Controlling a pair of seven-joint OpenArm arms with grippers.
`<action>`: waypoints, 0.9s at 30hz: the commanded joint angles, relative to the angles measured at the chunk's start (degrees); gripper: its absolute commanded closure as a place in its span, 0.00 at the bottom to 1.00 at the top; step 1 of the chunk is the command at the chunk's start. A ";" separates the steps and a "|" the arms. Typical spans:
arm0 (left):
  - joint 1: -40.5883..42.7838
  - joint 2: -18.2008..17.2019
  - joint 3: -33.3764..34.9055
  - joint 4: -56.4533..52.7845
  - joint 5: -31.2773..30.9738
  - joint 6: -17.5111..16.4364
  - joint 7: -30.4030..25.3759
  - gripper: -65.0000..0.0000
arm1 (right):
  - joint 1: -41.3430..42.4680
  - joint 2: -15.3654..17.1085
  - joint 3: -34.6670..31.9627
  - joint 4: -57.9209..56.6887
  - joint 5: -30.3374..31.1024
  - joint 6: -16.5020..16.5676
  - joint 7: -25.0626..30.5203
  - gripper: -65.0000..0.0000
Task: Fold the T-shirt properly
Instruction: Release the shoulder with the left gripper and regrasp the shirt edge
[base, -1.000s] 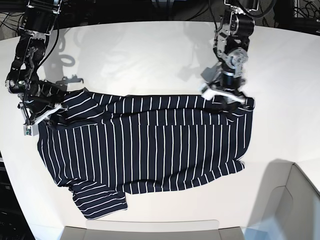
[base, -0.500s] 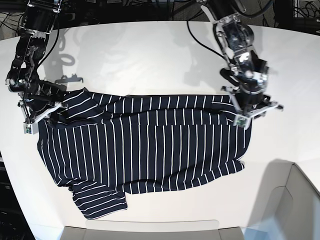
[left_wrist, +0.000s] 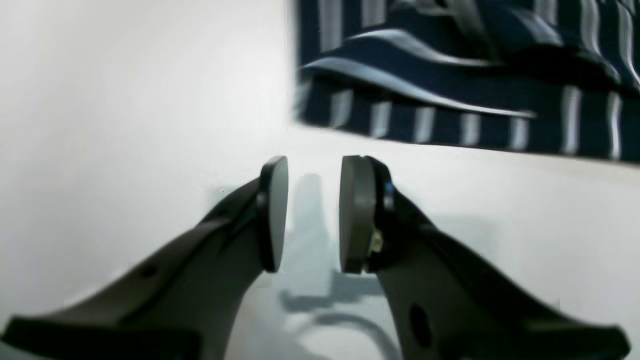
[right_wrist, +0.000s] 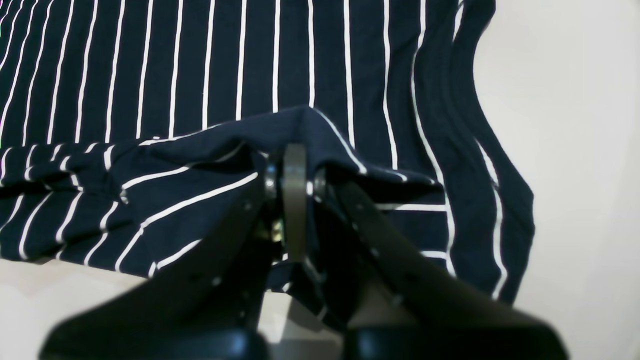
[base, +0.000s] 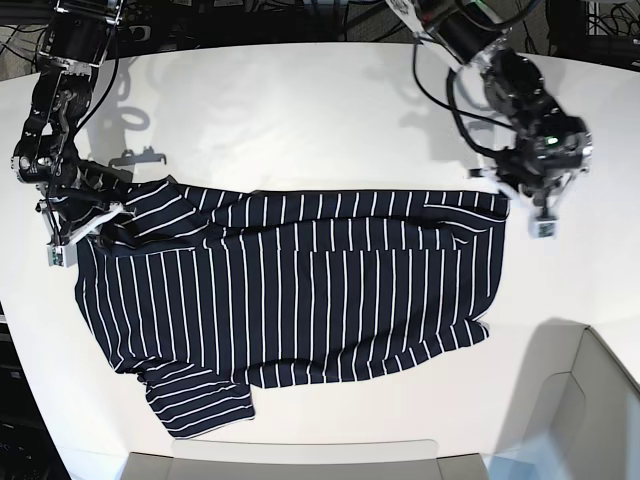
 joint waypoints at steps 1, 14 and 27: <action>-1.33 0.03 -1.17 -0.21 -2.71 -0.03 0.08 0.71 | 1.04 1.17 0.47 1.12 0.65 0.22 1.12 1.00; -2.65 0.38 -6.88 -10.41 -18.36 -0.03 0.08 0.71 | 1.22 1.08 0.12 1.12 0.65 0.22 1.12 1.00; -9.16 0.03 -10.75 -20.78 -18.36 -0.03 0.08 0.71 | 1.22 1.26 0.38 1.12 0.65 0.22 1.12 1.00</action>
